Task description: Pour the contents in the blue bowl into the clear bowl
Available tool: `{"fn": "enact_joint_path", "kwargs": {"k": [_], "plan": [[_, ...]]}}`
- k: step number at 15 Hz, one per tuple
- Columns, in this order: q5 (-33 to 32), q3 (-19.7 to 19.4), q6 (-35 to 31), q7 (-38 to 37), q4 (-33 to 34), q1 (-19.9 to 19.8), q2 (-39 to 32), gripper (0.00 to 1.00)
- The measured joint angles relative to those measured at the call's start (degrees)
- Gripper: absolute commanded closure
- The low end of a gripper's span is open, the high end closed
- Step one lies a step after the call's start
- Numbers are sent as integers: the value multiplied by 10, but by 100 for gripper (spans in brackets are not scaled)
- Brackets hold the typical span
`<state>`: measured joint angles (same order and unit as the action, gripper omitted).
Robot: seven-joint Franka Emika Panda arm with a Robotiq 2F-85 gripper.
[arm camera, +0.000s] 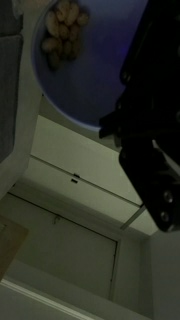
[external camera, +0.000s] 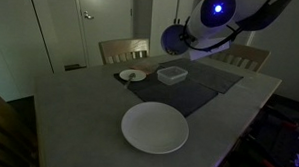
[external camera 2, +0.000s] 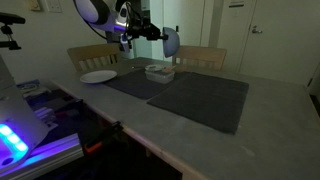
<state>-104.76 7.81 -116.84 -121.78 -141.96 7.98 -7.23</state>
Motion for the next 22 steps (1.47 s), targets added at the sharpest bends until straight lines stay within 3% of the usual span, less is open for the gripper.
{"fn": "enact_joint_path", "kwargs": {"k": [15, 22], "plan": [[-15, 21, 38, -92, -34, 10, -5, 96], [-15, 24, 44, -98, -42, 12, -5, 99]]}}
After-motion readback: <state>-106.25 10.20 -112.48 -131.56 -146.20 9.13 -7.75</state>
